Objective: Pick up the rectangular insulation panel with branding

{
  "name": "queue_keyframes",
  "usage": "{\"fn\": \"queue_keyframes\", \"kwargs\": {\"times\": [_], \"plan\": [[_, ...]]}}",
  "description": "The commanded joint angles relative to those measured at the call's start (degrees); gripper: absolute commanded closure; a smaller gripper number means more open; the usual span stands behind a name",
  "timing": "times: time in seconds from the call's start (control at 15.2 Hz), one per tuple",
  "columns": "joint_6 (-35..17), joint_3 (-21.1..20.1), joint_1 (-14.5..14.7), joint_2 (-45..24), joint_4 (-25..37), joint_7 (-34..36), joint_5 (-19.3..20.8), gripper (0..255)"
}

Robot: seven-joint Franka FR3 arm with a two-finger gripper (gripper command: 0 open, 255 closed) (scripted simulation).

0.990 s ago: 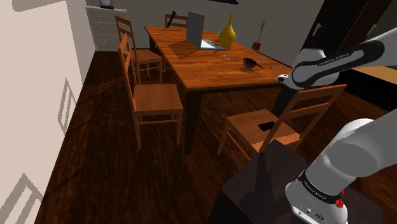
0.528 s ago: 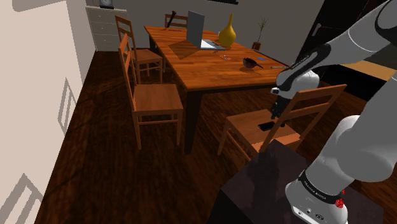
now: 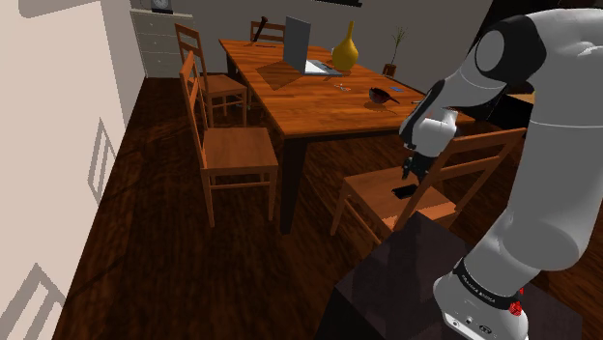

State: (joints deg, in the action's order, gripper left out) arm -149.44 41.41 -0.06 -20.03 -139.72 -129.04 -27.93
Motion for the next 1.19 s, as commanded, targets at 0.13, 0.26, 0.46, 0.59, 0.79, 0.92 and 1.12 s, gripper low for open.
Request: {"fn": "queue_keyframes", "kwargs": {"times": [0.13,0.26,0.46,0.59,0.79,0.92,1.12], "plan": [[-2.0,-3.9,-3.0,-3.6,1.0,-3.4,-4.6,0],[-2.7,-5.3,-4.1,-4.8,1.4,-4.5,-6.2,0],[-2.7,-5.2,-4.0,-4.7,1.3,-4.3,-6.0,255],[-2.7,-5.2,-4.0,-4.7,1.3,-4.3,-6.0,255],[-2.7,-5.2,-4.0,-4.7,1.3,-4.3,-6.0,255],[-2.7,-5.2,-4.0,-4.7,1.3,-4.3,-6.0,255],[-1.8,-3.5,-2.7,-3.2,0.9,-3.1,-4.1,255]]}}
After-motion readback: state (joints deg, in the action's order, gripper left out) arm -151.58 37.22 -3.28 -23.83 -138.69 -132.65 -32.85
